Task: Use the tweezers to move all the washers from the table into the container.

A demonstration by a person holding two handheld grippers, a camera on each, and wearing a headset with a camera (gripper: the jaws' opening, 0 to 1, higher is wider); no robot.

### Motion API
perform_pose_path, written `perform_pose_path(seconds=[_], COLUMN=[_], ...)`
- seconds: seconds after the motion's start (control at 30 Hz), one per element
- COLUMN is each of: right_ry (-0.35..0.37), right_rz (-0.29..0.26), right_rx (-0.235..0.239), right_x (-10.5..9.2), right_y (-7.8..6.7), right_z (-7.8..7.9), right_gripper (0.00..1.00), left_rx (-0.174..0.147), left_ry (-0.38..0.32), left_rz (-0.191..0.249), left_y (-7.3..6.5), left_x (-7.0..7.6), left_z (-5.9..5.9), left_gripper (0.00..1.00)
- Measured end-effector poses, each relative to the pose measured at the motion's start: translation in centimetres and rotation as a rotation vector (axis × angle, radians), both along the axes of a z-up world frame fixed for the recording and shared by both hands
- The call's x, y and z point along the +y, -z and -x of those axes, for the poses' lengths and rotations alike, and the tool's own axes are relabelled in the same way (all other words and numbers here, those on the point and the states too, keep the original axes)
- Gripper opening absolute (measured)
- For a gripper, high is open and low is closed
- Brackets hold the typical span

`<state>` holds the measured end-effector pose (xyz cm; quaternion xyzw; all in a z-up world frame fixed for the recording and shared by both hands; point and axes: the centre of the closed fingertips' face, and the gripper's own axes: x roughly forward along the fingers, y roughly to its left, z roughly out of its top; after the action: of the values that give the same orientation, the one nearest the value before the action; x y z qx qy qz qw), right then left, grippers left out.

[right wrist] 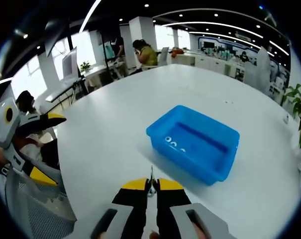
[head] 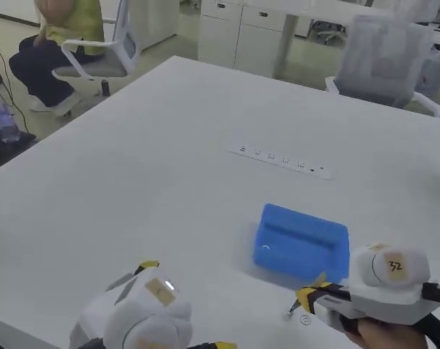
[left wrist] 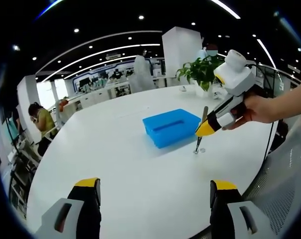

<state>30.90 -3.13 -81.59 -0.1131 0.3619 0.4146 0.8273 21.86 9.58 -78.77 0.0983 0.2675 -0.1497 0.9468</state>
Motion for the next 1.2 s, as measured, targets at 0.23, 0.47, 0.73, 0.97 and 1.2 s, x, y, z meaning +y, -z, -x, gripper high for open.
perform_pose_path(seconds=[0.23, 0.47, 0.73, 0.97, 1.2], right_ry=[-0.002, -0.004, -0.024, -0.027, -0.04], right_rz=[-0.015, -0.029, -0.035, -0.06, -0.066], right_rx=[-0.024, -0.04, -0.077, -0.087, -0.092], right_x=[-0.3, -0.3, -0.3, 0.1, 0.6], right_y=[-1.5, -2.9, -4.9, -5.9, -6.3], right_z=[-0.2, -0.2, -0.1, 0.3, 0.4], right_gripper=[0.02, 0.02, 0.02, 0.02, 0.02], left_rx=[-0.006, -0.006, -0.012, -0.016, -0.008], left_ry=[0.004, 0.004, 0.002, -0.002, -0.003], left_rz=[0.0, 0.001, 0.002, 0.002, 0.001], left_y=[0.0, 0.0, -0.1, -0.2, -0.1], left_x=[-0.1, -0.1, -0.1, 0.0, 0.0], left_z=[0.0, -0.1, -0.1, -0.1, -0.1], left_gripper=[0.93, 0.93, 0.93, 0.93, 0.93])
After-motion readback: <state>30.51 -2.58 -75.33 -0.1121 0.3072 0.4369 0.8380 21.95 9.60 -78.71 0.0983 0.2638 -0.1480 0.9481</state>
